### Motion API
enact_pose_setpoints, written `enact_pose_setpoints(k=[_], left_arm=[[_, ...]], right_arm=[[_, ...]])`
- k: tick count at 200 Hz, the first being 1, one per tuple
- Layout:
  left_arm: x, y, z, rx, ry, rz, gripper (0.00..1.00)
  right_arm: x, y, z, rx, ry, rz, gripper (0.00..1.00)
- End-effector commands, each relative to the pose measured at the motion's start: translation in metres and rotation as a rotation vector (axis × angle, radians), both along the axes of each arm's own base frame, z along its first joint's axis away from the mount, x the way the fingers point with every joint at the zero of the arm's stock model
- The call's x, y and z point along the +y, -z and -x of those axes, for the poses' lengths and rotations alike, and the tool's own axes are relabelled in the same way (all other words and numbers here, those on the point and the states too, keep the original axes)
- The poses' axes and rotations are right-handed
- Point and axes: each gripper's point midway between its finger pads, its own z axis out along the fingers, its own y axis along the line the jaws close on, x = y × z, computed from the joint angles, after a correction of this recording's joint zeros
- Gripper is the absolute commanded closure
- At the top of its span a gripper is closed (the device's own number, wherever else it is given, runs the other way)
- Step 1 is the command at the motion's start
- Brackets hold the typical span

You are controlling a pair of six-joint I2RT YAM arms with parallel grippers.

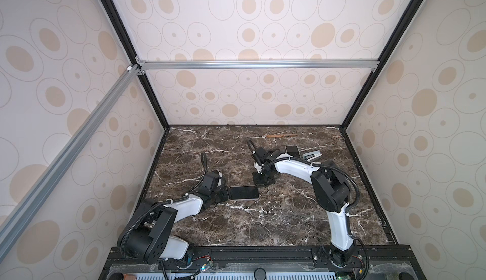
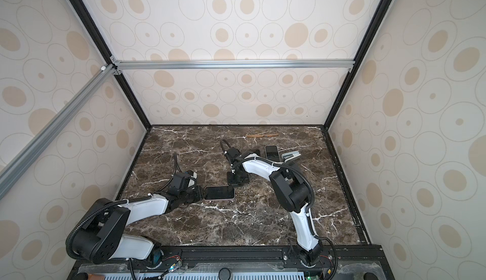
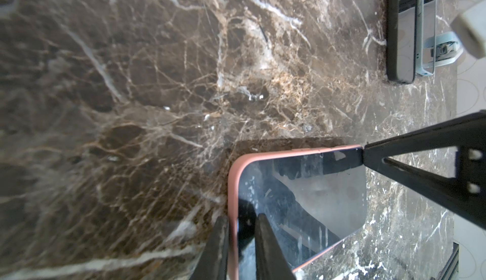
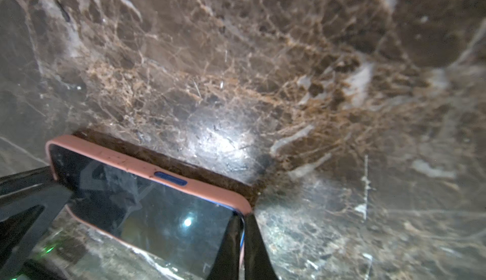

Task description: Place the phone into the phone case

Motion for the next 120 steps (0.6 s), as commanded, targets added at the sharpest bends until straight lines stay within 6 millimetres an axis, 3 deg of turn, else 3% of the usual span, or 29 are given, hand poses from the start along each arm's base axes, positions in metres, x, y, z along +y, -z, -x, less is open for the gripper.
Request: enact_pose_setpoints(k=[1,67,98,120], left_arm=[[0.005,0.011,0.015,0.071,-0.013,-0.026,0.81],[0.004,-0.007,0.008,0.027,-0.012,-0.022,0.80],[0.007,-0.013,0.012,0.010,-0.022,-0.014,0.80],[0.007,-0.016,0.014,0.007,-0.023,-0.004,0.79]], right_arm=[[-0.041,0.080,0.083,0.189,-0.155,0.333,0.91],[0.006,-0.015,0.045,0.008,-0.109,0.119,0.84],[0.002,-0.039,0.045,-0.043,-0.082,0.086,0.84],[-0.009,-0.038,0.052,-0.046,-0.064,0.090,0.84]])
